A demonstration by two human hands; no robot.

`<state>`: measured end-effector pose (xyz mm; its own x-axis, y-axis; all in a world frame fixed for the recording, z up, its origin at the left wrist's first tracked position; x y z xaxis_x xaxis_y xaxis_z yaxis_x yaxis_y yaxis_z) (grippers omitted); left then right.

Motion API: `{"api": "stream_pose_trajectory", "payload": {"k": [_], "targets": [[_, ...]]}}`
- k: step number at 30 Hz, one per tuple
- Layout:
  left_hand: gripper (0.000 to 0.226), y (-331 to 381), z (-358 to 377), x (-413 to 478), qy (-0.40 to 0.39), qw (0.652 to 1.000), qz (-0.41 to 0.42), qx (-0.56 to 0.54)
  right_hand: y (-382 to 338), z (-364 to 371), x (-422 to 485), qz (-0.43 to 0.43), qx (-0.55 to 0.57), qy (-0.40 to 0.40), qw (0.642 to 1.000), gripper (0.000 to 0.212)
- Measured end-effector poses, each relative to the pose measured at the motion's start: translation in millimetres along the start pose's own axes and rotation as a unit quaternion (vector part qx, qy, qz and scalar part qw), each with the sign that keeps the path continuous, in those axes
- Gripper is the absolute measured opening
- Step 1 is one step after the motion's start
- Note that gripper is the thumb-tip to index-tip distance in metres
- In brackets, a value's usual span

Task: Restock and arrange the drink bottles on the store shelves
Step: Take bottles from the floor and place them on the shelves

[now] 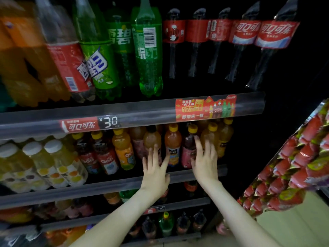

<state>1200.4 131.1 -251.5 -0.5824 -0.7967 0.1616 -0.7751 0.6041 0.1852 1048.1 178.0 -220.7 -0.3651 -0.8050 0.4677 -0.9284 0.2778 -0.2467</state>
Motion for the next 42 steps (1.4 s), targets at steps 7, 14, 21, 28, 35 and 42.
{"api": "stream_pose_trajectory", "payload": {"k": [7,14,21,28,35,42], "targets": [[0.062,-27,-13,-42,0.049,0.994,0.068,-0.064,-5,18,10,-0.052,-0.161,-0.065,0.983,0.126],[0.059,-105,-3,-116,-0.013,0.995,-0.046,-0.090,-59,15,-33,-0.076,-0.085,-0.048,0.992,0.109],[0.057,-236,5,-281,-0.085,0.969,-0.213,-0.092,-246,92,-173,-0.182,0.038,-0.320,0.929,0.076],[0.060,-363,-19,-517,-0.122,0.908,-0.391,-0.093,-454,141,-332,-0.257,0.125,-0.462,0.840,0.062],[0.057,-460,-42,-681,-0.112,0.840,-0.515,-0.126,-601,157,-452,-0.294,0.147,-0.553,0.765,0.065],[0.056,-550,-30,-725,-0.102,0.793,-0.569,-0.190,-690,216,-474,-0.282,0.140,-0.589,0.744,0.062]]}}
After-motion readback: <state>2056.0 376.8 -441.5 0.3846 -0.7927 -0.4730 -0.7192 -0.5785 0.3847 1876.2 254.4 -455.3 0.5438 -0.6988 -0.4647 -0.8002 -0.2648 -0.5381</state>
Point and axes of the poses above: each hand's wrist, its own x-axis towards the middle knuckle, its own z-axis out of the palm, y = z × x, the point moved 10 cm from there along x, towards the middle knuckle, and after that the axes turned 2 degrees about -z, right-handed, at the moved point
